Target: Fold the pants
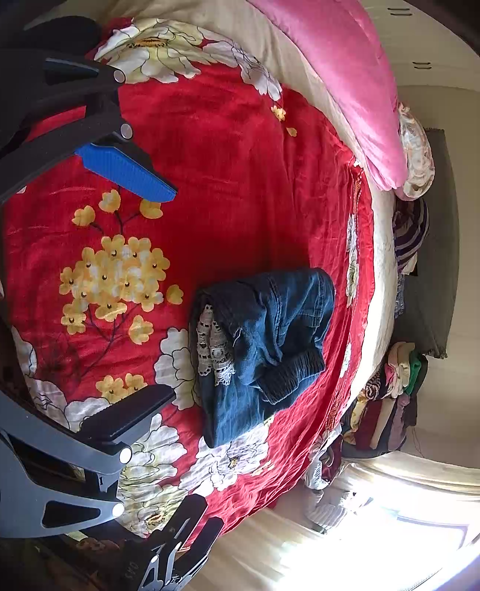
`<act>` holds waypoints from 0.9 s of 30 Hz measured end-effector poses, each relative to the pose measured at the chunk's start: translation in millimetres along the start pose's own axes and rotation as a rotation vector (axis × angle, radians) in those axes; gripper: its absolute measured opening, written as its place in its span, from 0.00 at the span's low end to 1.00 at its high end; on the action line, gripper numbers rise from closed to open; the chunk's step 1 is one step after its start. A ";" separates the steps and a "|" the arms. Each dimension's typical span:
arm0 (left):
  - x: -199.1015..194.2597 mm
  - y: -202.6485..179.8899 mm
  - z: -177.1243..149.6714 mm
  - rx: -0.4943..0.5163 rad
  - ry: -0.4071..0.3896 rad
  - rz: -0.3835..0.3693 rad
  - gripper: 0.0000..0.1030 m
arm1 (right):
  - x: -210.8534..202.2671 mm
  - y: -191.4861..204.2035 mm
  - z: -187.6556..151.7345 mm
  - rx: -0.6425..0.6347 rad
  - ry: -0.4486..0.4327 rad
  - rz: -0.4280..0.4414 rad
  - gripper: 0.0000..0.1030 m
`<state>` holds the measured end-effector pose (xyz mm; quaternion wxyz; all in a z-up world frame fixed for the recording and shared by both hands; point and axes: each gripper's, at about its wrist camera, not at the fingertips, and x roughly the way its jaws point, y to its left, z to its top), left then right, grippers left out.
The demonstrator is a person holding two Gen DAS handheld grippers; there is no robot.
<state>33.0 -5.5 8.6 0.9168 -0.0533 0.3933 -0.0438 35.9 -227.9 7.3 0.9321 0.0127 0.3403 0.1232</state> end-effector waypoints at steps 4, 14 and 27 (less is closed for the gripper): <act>0.3 -1.7 -0.9 0.010 -0.001 0.020 0.96 | 0.1 -0.5 0.1 0.004 0.001 -0.003 0.91; 4.2 2.4 0.6 0.008 0.013 0.010 0.96 | -0.2 -17.3 1.9 0.047 -0.008 -0.059 0.91; 90.9 173.1 96.7 -0.180 0.076 0.352 0.96 | 40.1 -209.5 45.5 0.229 0.060 -0.406 0.91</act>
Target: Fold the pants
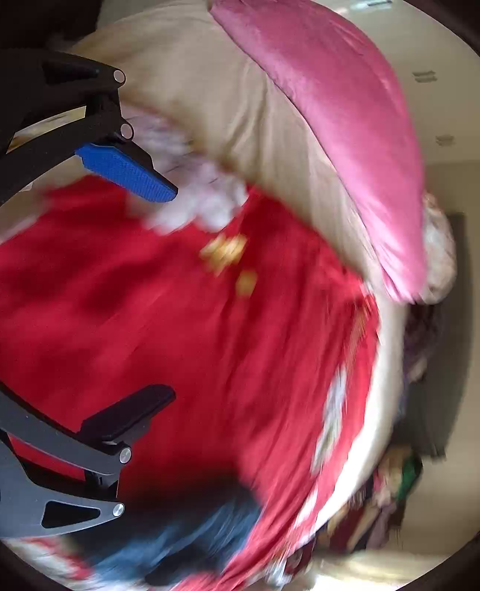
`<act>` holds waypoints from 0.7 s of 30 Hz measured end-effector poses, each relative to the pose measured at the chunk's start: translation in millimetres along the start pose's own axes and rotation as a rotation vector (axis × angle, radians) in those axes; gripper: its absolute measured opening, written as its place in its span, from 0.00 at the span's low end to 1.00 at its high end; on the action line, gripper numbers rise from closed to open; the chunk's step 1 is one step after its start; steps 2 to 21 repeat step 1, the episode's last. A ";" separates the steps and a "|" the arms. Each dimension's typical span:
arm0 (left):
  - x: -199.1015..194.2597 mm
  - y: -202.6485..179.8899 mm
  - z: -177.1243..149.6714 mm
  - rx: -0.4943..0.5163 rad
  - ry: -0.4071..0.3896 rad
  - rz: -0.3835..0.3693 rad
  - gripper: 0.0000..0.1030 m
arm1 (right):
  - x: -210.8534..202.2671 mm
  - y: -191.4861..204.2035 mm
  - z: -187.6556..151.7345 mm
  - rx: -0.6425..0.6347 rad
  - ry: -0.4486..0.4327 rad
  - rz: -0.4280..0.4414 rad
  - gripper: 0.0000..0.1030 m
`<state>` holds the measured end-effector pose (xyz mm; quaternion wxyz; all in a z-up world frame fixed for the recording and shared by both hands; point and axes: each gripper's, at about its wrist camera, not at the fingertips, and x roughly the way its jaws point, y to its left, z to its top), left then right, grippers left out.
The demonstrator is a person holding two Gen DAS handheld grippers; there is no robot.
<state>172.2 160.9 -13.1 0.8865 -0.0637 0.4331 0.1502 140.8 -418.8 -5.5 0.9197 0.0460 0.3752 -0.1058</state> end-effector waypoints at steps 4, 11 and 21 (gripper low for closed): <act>23.5 9.5 15.4 -0.029 0.035 0.019 0.96 | 23.6 -16.4 13.9 0.032 0.037 -0.010 0.91; 23.5 9.5 15.4 -0.029 0.035 0.019 0.96 | 23.6 -16.4 13.9 0.032 0.037 -0.010 0.91; 23.5 9.5 15.4 -0.029 0.035 0.019 0.96 | 23.6 -16.4 13.9 0.032 0.037 -0.010 0.91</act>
